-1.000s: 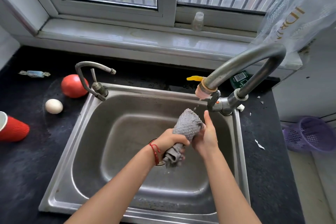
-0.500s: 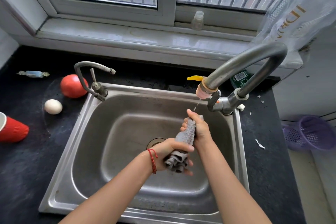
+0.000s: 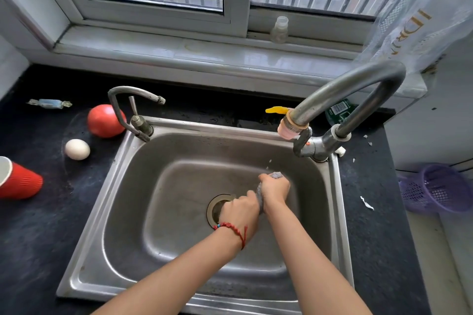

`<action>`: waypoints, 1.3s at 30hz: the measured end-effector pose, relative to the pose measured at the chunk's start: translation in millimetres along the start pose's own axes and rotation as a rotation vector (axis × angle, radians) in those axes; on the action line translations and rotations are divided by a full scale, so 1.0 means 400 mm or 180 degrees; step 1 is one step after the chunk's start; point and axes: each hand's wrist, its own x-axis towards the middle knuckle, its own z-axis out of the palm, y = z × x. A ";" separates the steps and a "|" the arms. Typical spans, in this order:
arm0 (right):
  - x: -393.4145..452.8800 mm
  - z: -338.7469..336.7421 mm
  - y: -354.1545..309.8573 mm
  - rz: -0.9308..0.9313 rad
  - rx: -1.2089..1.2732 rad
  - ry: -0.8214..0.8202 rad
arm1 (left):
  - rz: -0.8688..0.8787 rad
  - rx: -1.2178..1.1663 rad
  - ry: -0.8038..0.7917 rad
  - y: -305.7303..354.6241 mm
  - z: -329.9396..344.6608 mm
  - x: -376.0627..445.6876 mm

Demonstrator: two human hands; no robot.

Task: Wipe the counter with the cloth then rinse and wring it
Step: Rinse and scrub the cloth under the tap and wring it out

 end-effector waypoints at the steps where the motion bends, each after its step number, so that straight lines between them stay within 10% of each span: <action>1: 0.000 -0.001 -0.001 0.0068 -0.0016 0.0023 | 0.0084 0.0113 0.0069 0.001 -0.009 -0.009; 6: -0.004 -0.036 -0.025 0.0887 0.0377 -0.1020 | -0.0405 -0.1141 -0.0184 -0.019 0.009 -0.005; 12: -0.024 -0.091 0.013 0.1035 0.1543 -0.2062 | -0.2075 -0.6530 -0.1846 -0.053 -0.057 0.000; 18: -0.059 -0.079 -0.026 0.0571 0.2946 -0.3430 | -0.0919 -0.8098 -0.3169 -0.001 -0.092 -0.052; 23: -0.056 -0.095 -0.102 0.0465 0.2095 -0.3536 | -0.0554 -0.7039 -0.3402 -0.021 -0.111 -0.058; 30: -0.046 -0.042 -0.045 -0.0658 0.0513 -0.1736 | -0.0927 -0.3439 -0.1128 -0.011 -0.047 -0.015; 39: -0.022 -0.008 0.042 -0.0630 -0.0234 -0.0080 | -0.0239 -0.0883 -0.0552 -0.027 0.066 0.003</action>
